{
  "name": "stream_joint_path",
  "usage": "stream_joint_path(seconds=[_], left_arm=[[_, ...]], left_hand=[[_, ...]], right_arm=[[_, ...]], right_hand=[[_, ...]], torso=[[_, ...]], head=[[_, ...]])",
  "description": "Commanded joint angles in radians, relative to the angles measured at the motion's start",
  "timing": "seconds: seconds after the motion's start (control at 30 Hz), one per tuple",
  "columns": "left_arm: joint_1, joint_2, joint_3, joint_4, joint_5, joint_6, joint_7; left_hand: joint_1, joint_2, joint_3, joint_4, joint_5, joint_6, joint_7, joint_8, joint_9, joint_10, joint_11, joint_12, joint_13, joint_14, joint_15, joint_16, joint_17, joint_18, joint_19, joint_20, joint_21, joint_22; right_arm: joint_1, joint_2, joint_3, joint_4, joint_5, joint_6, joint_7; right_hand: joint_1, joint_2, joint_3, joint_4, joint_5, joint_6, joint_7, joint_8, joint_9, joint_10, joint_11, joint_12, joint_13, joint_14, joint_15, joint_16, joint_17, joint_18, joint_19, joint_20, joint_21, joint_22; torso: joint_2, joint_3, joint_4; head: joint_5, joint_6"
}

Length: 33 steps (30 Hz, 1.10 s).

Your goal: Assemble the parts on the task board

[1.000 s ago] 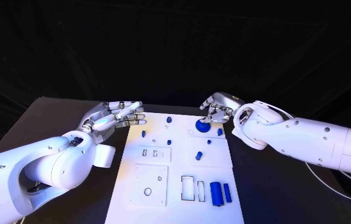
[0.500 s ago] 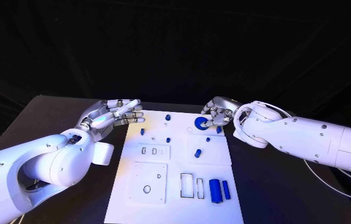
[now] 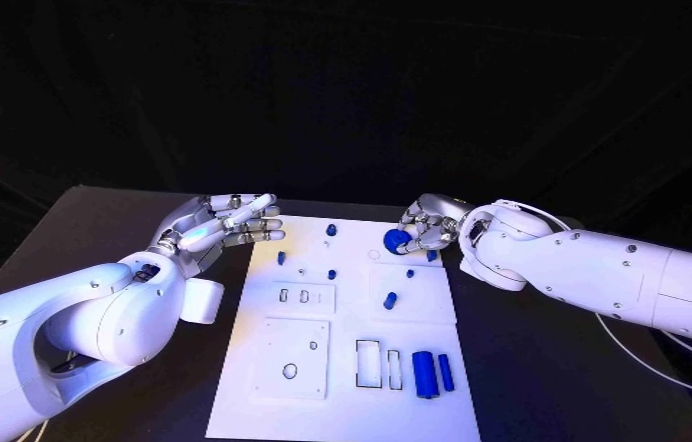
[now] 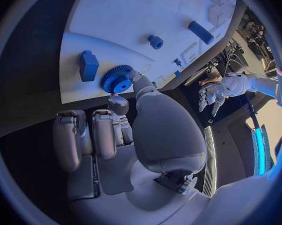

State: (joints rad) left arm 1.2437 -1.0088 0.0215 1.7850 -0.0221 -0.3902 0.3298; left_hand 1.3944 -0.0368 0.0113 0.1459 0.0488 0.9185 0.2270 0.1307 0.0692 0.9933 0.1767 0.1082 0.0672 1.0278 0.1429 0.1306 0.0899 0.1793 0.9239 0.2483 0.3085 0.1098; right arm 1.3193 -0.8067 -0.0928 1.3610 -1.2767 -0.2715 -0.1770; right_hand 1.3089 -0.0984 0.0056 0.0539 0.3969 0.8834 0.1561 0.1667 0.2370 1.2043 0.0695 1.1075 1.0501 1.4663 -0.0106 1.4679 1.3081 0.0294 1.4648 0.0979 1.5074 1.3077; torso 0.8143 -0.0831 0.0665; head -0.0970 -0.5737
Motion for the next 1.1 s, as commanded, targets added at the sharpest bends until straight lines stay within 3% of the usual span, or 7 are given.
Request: stream_joint_path(seconds=[0.03,0.7,0.87,1.1], left_arm=[[0.001,0.002,0.001,0.001,0.002,0.02,0.003],[0.001,0.003,0.001,-0.002,0.002,0.028,-0.001],[0.001,0.002,0.001,-0.002,0.002,0.029,-0.003],[0.001,0.002,0.001,-0.002,0.002,0.031,-0.004]], left_hand=[[0.003,0.009,0.0,-0.005,0.003,-0.001,0.003,-0.005,-0.001,-0.002,0.006,-0.003,-0.001,0.007,0.0,-0.005,-0.001,0.005,0.006,-0.002,0.005,-0.001],[0.003,0.01,0.0,-0.006,0.003,-0.001,0.003,-0.005,-0.001,-0.002,0.006,-0.004,-0.001,0.007,0.0,-0.006,-0.001,0.005,0.006,-0.002,0.005,-0.001],[0.003,0.011,0.0,-0.006,0.003,-0.001,0.003,-0.005,-0.001,-0.002,0.006,-0.004,-0.001,0.007,0.0,-0.006,-0.001,0.005,0.006,-0.002,0.005,-0.001],[0.003,0.012,0.0,-0.006,0.003,-0.001,0.003,-0.005,-0.001,-0.002,0.006,-0.004,0.0,0.007,0.0,-0.007,-0.001,0.005,0.006,-0.002,0.005,-0.001]], right_arm=[[-0.001,0.003,0.0,-0.006,-0.012,0.018,-0.007],[-0.012,0.017,0.0,-0.013,-0.08,-0.004,-0.01],[-0.015,0.016,-0.001,-0.004,-0.12,-0.049,-0.009],[-0.016,0.015,-0.001,0.013,-0.162,-0.104,-0.008]], right_hand=[[0.014,0.002,0.003,0.007,0.008,-0.005,-0.003,0.008,0.003,0.005,-0.002,0.006,0.005,0.067,0.004,0.005,0.082,-0.008,0.05,0.004,0.007,0.186],[0.055,0.029,0.04,0.006,-0.022,0.06,-0.017,0.047,0.02,0.111,-0.015,0.155,0.164,0.079,-0.005,0.039,0.141,-0.025,0.094,-0.003,0.051,0.247],[0.07,0.042,0.069,0.002,-0.055,0.093,-0.028,0.053,0.022,0.136,-0.025,0.186,0.198,0.08,-0.013,0.044,0.149,-0.029,0.104,-0.009,0.062,0.261],[0.069,0.047,0.089,0.007,-0.051,0.115,-0.036,0.055,0.022,0.156,-0.031,0.209,0.225,0.082,-0.018,0.048,0.156,-0.029,0.106,-0.014,0.063,0.263]], torso=[[0.0,0.0,0.0002],[0.0,0.0,0.0001],[0.0,-0.0002,-0.0002],[0.0,-0.0001,0.0015]], head=[[0.0,-0.001],[-0.001,-0.009],[-0.002,-0.009],[-0.004,-0.007]])
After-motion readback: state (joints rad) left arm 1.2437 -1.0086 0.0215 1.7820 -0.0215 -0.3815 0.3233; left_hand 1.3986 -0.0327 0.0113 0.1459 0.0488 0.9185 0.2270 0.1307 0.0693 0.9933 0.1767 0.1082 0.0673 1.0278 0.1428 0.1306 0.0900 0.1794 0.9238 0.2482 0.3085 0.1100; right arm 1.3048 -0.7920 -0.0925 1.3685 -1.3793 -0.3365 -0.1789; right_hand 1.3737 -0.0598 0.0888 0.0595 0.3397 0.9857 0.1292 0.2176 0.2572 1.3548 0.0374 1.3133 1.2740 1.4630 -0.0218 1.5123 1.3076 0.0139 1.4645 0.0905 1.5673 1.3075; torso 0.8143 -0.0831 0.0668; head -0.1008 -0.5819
